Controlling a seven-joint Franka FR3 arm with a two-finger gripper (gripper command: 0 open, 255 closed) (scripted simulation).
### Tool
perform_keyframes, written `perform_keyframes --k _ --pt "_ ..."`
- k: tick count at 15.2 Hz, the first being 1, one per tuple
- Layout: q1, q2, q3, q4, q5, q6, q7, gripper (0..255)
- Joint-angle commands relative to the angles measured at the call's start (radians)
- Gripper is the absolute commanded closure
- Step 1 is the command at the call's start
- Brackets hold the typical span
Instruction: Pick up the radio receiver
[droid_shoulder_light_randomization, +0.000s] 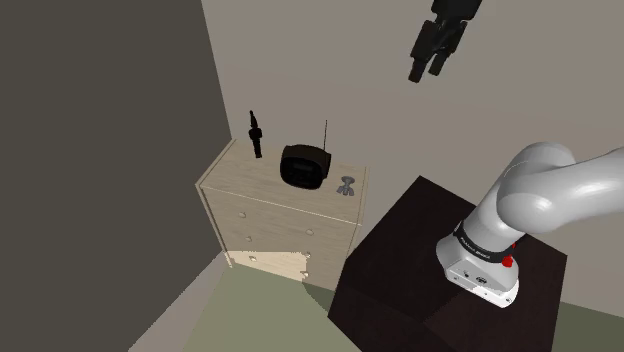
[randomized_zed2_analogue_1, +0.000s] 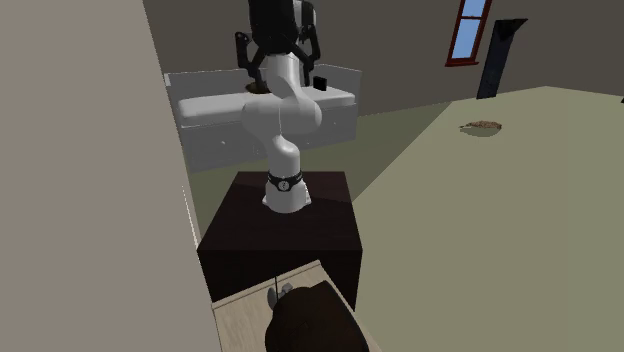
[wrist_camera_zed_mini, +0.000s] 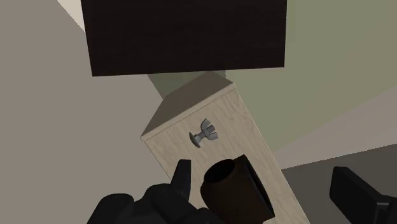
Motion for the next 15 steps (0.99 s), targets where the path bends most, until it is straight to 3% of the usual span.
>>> perform_keyframes --k 1,8,15 --pt "0.0 0.0 0.0 0.0 0.0 0.0 0.0 0" --pt "0.033 0.145 -0.034 -0.081 -0.045 0.248 -0.173 0" --pt "0.065 0.352 -0.062 -0.086 -0.071 0.484 -0.332 0"
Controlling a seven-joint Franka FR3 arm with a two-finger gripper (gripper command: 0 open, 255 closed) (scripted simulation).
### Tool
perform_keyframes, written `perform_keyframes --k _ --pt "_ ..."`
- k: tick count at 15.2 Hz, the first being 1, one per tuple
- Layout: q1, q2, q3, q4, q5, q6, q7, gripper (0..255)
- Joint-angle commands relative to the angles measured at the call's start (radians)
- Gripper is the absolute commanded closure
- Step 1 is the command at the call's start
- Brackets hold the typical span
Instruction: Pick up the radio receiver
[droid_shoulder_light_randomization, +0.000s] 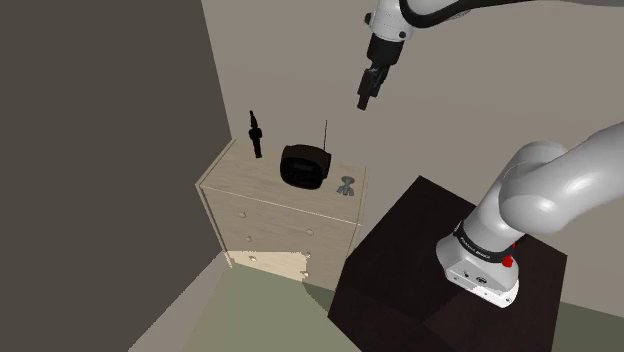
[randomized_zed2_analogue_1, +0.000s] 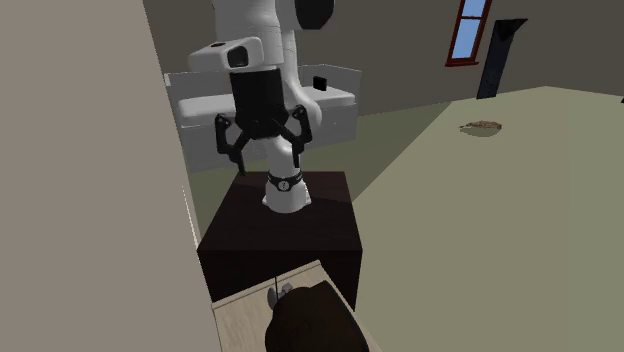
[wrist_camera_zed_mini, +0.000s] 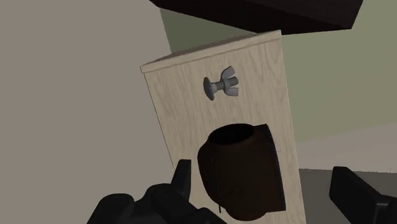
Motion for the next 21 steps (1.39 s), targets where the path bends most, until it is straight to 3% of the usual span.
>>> perform_keyframes --k 1,10,20,21 --pt "0.012 0.067 -0.004 0.015 -0.004 0.063 -0.042 0" --pt "0.05 0.387 -0.019 0.128 -0.005 0.306 -0.234 0" --pt "0.052 0.451 -0.019 0.082 0.004 0.418 -0.252 0" --pt "0.051 0.452 -0.019 0.082 0.004 0.418 -0.254 255"
